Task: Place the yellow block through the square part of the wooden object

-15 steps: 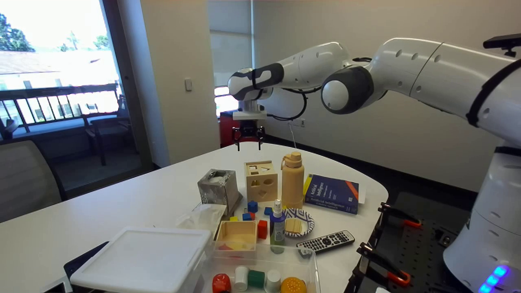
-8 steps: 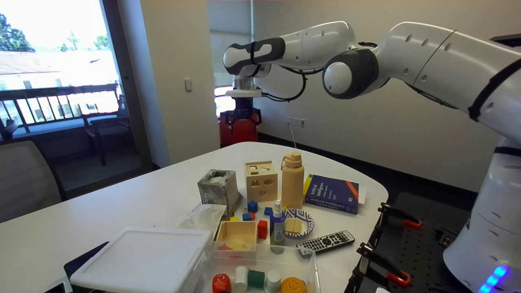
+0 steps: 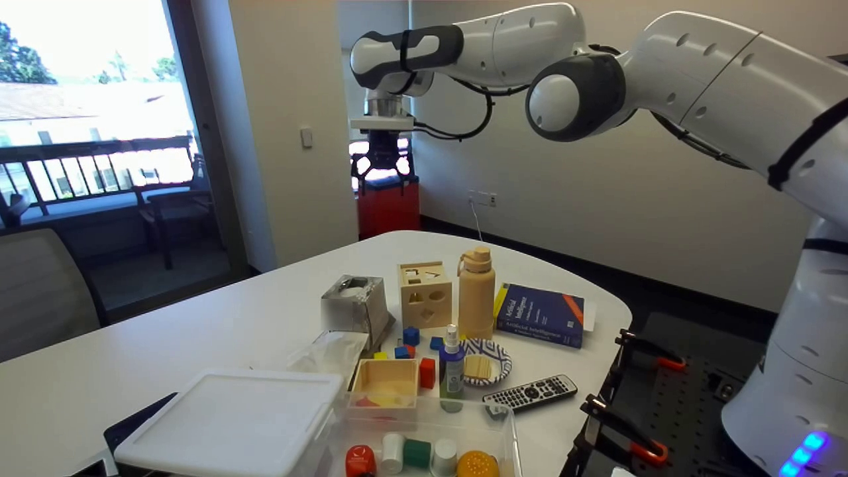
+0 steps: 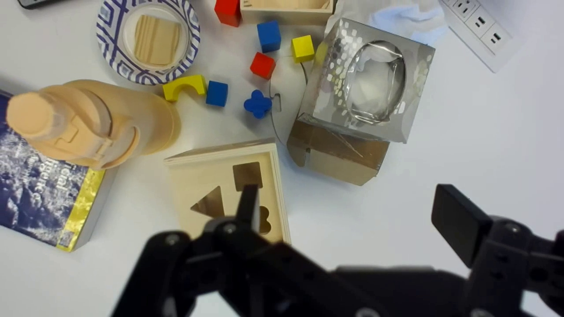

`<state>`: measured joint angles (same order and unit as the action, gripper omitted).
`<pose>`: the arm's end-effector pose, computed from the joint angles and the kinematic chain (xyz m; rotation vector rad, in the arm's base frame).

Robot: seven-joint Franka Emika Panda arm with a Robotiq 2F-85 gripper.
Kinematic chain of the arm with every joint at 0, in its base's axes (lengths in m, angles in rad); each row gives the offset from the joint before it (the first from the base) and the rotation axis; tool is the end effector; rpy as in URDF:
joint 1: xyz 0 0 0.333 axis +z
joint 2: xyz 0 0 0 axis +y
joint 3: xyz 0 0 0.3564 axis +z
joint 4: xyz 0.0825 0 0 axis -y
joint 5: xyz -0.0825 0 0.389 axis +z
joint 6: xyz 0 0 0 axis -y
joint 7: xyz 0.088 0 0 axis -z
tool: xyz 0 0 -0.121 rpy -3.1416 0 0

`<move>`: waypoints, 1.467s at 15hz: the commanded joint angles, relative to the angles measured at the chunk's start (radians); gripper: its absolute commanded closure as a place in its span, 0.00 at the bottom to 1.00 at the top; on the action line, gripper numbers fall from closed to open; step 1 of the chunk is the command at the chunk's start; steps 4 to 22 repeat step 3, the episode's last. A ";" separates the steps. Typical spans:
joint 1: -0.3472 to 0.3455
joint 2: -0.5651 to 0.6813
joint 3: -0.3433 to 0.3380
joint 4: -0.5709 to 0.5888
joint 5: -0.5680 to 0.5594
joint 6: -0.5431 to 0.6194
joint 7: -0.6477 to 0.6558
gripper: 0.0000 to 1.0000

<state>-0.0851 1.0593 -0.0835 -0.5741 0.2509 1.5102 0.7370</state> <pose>0.8150 -0.0692 0.3654 -2.7197 1.2597 0.2541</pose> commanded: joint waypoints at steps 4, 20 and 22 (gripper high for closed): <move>0.008 -0.054 -0.005 -0.052 0.002 -0.032 0.025 0.00; 0.008 -0.054 -0.005 -0.052 0.002 -0.032 0.025 0.00; 0.008 -0.054 -0.005 -0.052 0.002 -0.032 0.025 0.00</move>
